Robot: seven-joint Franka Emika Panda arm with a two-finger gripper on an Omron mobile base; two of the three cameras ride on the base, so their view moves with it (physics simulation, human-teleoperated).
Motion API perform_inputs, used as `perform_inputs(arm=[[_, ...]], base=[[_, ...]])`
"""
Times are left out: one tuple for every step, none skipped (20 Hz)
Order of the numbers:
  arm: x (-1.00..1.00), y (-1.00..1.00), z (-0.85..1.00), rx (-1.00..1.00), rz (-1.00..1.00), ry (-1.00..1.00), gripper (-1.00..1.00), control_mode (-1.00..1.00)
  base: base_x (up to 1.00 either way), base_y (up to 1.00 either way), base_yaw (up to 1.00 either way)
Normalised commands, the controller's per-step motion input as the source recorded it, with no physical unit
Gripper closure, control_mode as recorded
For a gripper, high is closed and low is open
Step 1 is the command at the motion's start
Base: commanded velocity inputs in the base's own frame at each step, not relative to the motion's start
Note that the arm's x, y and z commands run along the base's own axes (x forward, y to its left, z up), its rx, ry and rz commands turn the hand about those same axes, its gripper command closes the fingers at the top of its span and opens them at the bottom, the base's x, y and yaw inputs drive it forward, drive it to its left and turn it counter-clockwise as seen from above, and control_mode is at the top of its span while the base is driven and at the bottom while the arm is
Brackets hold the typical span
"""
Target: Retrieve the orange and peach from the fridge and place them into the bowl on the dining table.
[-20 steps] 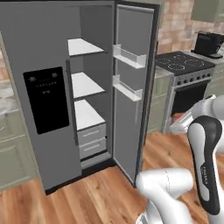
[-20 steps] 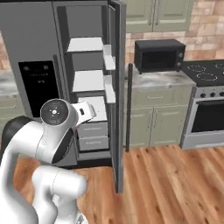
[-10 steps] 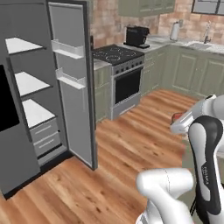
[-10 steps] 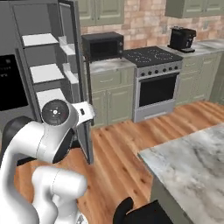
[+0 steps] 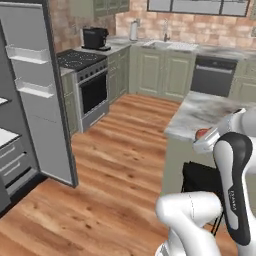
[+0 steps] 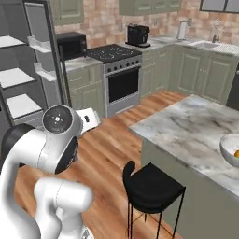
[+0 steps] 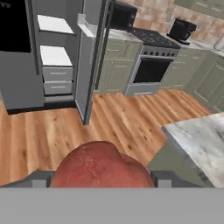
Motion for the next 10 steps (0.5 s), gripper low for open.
perform_inputs(arm=[[0.0,0.0,0.0,0.0,0.0,0.0,1.0,1.0],[0.0,0.0,0.0,0.0,0.0,0.0,1.0,1.0],[0.0,0.0,0.0,0.0,0.0,0.0,1.0,1.0],[0.0,0.0,0.0,0.0,0.0,0.0,1.0,1.0],[0.0,0.0,0.0,0.0,0.0,0.0,1.0,1.0],[0.0,0.0,0.0,0.0,0.0,0.0,1.0,1.0],[0.0,0.0,0.0,0.0,0.0,0.0,1.0,1.0],[0.0,0.0,0.0,0.0,0.0,0.0,1.0,1.0],[0.0,0.0,0.0,0.0,0.0,0.0,1.0,1.0],[0.0,0.0,0.0,0.0,0.0,0.0,1.0,1.0]], base=[[-1.0,0.0,-0.48],[-1.0,0.0,-0.48],[-1.0,0.0,-0.48],[-1.0,0.0,-0.49],[-1.0,-0.2,-0.53],[-0.86,-0.34,-0.55],[-0.68,-0.49,-0.56],[-0.38,-0.62,-0.6],[-0.14,-0.79,-0.62],[0.0,-0.97,-0.62]])
